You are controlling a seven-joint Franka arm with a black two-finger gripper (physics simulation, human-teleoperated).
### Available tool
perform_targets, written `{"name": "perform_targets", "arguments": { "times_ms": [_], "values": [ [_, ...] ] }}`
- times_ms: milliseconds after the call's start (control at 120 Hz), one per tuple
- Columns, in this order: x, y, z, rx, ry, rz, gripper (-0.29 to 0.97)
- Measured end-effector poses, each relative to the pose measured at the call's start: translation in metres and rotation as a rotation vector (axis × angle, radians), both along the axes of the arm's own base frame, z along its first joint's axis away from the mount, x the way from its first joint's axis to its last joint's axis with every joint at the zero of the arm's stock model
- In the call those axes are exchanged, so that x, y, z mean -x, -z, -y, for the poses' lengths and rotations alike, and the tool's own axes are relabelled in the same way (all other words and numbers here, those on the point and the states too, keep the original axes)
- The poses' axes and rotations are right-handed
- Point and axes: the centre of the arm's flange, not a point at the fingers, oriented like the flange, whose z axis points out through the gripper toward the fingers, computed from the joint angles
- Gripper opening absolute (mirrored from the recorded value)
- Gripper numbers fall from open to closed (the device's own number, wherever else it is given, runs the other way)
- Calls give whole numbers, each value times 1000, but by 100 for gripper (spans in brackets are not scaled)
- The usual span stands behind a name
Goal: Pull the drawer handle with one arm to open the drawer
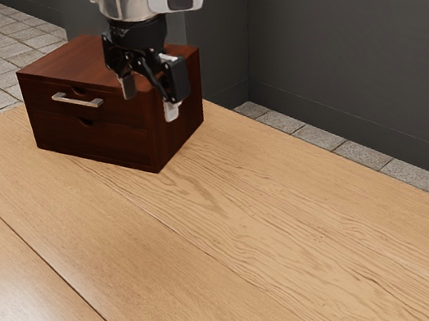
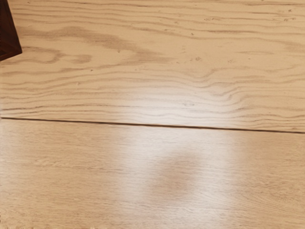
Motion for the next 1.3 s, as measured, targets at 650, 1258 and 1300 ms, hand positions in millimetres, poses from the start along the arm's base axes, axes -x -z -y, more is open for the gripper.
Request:
{"name": "perform_targets", "arguments": {
  "times_ms": [650,1258,1300],
  "values": [
    [43,34,-31,4,100,-121,68],
    [57,64,-192,-97,430,-60,68],
    [54,61,-197,-116,471,-32,68]
  ]
}}
